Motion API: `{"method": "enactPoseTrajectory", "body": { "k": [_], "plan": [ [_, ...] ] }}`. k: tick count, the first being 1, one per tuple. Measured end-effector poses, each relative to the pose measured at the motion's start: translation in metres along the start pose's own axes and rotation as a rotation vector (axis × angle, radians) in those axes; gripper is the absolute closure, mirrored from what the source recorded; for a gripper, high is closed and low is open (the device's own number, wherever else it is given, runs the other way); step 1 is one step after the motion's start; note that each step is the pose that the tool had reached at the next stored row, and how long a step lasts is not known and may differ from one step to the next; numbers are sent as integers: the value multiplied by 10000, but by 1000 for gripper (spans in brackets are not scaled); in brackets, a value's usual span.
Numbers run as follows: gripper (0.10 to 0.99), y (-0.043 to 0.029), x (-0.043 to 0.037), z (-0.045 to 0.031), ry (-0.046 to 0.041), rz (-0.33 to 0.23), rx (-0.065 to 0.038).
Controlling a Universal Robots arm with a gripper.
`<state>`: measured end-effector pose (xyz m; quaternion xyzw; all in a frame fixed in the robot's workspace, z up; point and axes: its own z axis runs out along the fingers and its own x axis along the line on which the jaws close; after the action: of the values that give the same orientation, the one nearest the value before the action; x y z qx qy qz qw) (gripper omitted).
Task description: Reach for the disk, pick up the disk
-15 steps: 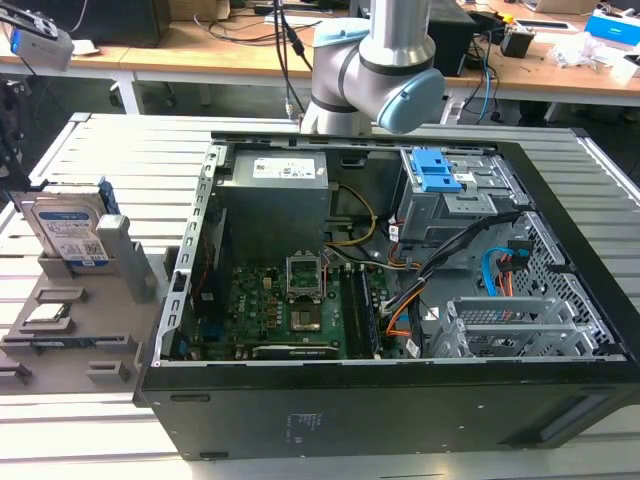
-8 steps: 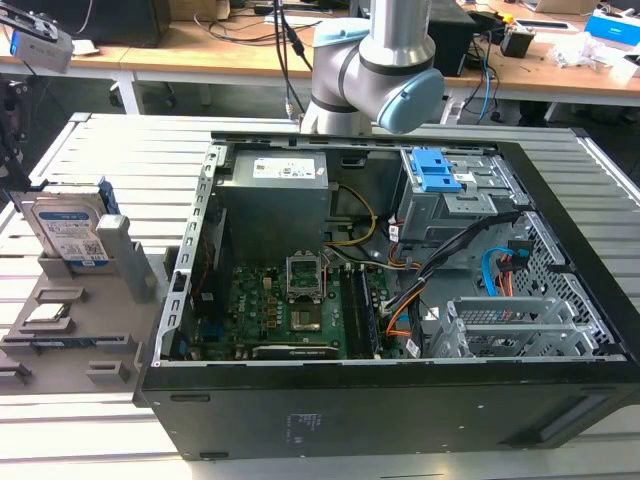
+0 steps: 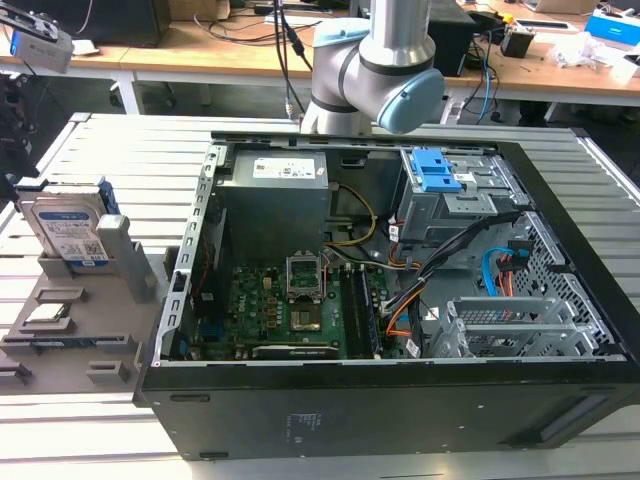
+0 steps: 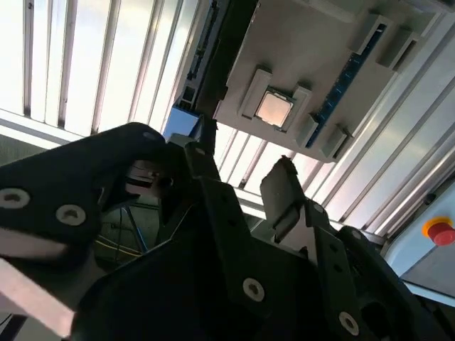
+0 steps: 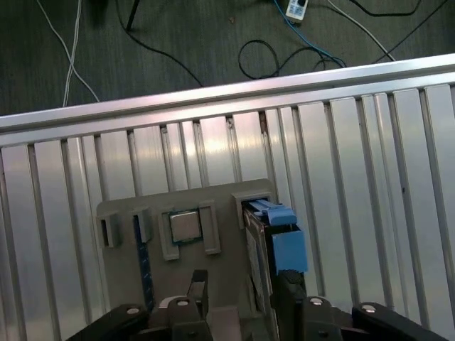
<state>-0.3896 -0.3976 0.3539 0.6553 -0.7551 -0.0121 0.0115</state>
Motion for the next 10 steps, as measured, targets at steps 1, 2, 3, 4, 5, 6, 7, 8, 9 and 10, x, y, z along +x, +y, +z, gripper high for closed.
{"method": "enactPoseTrajectory", "body": {
  "k": [1, 2, 3, 4, 5, 6, 7, 8, 9, 10],
  "plan": [
    [490, 0, -1, 0, 0, 0, 0],
    [490, 0, -1, 0, 0, 0, 0],
    [424, 0, -1, 0, 0, 0, 0],
    [424, 0, -4, 0, -1, 1, 0],
    [424, 2, -14, 1, -1, 3, 1],
    [424, 6, -40, 0, 0, -1, 0],
    [424, 9, -66, 0, 0, -3, 0],
    [424, 12, -93, 0, 1, -5, 0],
    [424, 15, -116, 0, 0, -7, -1],
    [424, 19, -141, 1, 0, -8, 0]
  ]
}}
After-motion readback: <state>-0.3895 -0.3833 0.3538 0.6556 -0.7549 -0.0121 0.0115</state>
